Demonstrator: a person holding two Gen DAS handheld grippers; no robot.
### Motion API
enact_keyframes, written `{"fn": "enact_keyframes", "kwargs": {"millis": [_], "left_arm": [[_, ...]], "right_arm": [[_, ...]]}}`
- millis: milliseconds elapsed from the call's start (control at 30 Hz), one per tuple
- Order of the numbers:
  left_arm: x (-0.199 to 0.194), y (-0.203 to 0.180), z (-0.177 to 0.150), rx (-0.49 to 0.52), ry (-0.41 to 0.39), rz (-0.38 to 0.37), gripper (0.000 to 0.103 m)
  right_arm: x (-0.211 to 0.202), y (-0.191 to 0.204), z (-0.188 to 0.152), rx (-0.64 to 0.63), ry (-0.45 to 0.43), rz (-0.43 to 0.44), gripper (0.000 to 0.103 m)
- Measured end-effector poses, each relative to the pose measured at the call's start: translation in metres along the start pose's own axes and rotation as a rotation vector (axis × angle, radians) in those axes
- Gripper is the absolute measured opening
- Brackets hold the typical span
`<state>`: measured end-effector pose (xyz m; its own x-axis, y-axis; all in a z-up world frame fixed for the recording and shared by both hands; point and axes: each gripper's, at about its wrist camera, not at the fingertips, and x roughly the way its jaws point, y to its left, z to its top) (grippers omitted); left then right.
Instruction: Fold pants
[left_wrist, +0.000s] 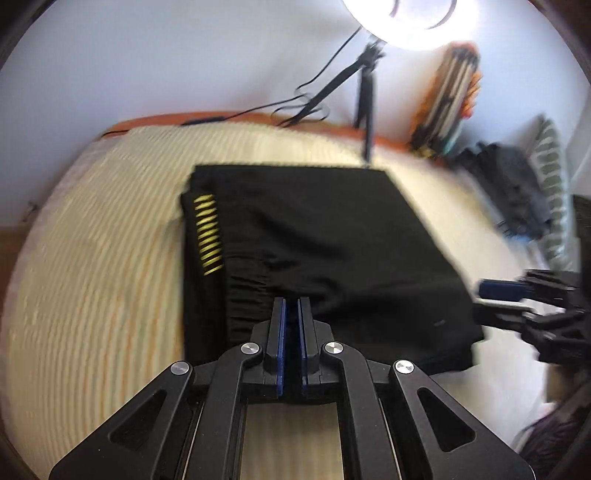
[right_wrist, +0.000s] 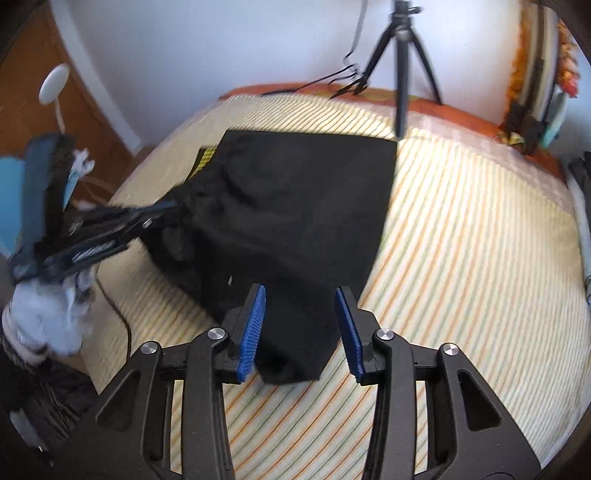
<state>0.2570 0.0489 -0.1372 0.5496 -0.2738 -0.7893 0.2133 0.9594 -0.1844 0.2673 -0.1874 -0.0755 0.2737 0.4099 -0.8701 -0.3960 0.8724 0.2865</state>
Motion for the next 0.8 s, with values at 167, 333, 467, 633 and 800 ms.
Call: {"fn": "enact_keyframes", "kwargs": {"millis": [167,333,467,633,800], "left_arm": [[-0.008,0.009,-0.006,-0.015,-0.007,0.015,0.004],[-0.030,0.020,0.009,-0.064,-0.046,-0.009,0.027],[-0.038,0.050,0.029,-0.190,-0.056,-0.115,0.050],[-0.023,0.074,0.045,-0.251,0.000,-0.222,0.055],[0.015,0.094,0.052,-0.333,0.092,-0.334,0.056]], "right_arm": [[0.018,0.009,-0.019,-0.068,0.092,0.011,0.039],[-0.007,-0.007,-0.011,0.009,0.041,0.093,0.040],[-0.017,-0.023,-0.005,0.050,-0.011,0.102,0.050],[-0.019,-0.050,0.006,0.163,-0.038,0.159,0.057],[-0.009,-0.077,0.016,0.243,-0.040,0.216,0.064]]}}
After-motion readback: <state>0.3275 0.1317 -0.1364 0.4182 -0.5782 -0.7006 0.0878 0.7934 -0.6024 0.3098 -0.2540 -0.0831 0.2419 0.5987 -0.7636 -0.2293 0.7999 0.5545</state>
